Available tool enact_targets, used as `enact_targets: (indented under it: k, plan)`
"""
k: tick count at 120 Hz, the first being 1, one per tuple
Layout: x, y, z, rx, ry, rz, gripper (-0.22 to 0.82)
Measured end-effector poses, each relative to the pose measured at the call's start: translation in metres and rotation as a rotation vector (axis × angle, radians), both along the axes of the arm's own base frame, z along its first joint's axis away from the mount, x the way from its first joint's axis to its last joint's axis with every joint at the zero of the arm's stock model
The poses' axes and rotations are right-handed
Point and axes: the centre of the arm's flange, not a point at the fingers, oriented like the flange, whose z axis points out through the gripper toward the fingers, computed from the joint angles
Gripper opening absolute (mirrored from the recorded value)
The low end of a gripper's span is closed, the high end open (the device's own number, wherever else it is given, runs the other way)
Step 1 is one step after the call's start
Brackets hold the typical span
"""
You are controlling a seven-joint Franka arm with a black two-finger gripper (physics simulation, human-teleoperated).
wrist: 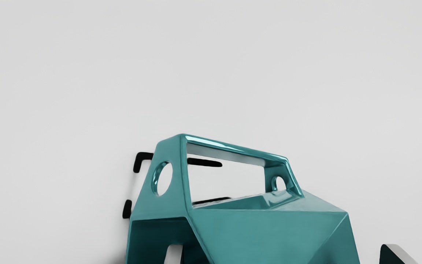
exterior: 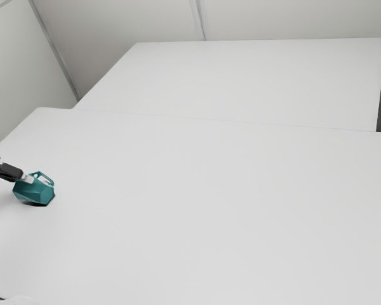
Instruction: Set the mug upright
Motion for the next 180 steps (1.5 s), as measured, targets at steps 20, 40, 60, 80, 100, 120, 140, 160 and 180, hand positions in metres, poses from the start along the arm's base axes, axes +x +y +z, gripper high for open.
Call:
enact_targets:
  k: [20,40,60,80,100,120,140,160,180]
  plan:
    - [0.001,-0.008,-0.004,-0.015,0.002,-0.015,0.58]
    - [0.001,-0.014,-0.010,-0.029,0.009,-0.026,0.57]
    - [0.000,-0.015,-0.010,-0.033,0.008,-0.031,0.42]
    - [-0.001,-0.017,0.000,-0.025,-0.001,-0.035,0.28]
    - [-0.002,-0.019,0.008,-0.019,-0.007,-0.037,0.12]
    - [-0.006,-0.025,0.020,-0.008,-0.013,-0.040,-0.01]
    - [-0.006,-0.047,0.037,-0.001,-0.017,-0.060,-0.11]
    - [0.012,-0.078,0.068,0.037,-0.041,-0.116,-0.15]
    - [0.042,-0.127,0.106,0.127,-0.021,-0.221,-0.16]
